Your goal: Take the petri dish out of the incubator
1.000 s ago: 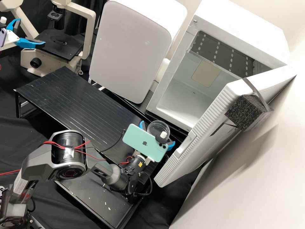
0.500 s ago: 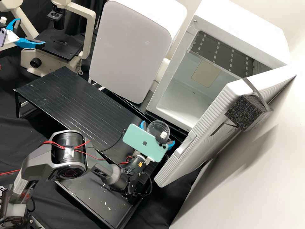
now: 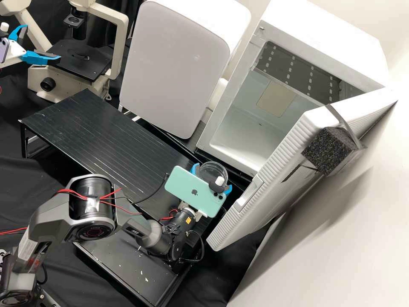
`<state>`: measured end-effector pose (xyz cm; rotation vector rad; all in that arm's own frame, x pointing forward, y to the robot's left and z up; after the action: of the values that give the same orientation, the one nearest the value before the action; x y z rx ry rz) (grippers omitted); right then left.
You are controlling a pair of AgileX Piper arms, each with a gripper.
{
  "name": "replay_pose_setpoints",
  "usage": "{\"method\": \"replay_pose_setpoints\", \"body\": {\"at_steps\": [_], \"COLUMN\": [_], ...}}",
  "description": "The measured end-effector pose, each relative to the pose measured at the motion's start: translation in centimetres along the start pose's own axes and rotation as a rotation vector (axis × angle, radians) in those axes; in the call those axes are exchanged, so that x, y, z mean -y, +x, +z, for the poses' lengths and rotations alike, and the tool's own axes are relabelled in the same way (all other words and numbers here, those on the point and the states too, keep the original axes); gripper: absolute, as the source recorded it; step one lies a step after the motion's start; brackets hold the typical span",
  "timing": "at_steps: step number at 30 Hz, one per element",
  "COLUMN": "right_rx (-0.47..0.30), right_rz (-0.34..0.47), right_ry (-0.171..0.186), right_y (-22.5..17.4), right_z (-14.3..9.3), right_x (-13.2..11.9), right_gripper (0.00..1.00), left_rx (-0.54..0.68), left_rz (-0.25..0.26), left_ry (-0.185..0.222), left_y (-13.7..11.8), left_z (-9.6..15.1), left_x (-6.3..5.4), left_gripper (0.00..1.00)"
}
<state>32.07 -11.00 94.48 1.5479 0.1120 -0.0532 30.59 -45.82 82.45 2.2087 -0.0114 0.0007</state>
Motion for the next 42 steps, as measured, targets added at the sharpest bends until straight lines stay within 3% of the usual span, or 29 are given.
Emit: {"method": "replay_pose_setpoints", "body": {"at_steps": [24, 32, 33, 42], "right_rx": [-0.002, -0.022, -0.025, -0.047], "right_rz": [0.000, 0.004, 0.004, 0.005], "right_ry": [0.000, 0.016, 0.017, 0.026], "right_y": [0.0, -0.8, -0.9, -1.6], "right_z": [0.0, 0.2, 0.2, 0.4], "right_x": [0.0, 0.3, 0.3, 0.5], "right_gripper": [0.00, 0.00, 1.00, 1.00], "left_rx": [0.000, 0.000, 0.000, 0.000], "left_rz": [0.000, 0.000, 0.000, 0.000], "left_ry": [0.000, 0.000, 0.000, 0.000], "left_y": [0.0, 0.0, 0.0, 0.0], "left_z": [0.0, 0.0, 0.0, 0.0], "left_x": [0.0, 0.0, 0.0, 0.0], "left_gripper": [1.00, 1.00, 1.00, 1.00]}}
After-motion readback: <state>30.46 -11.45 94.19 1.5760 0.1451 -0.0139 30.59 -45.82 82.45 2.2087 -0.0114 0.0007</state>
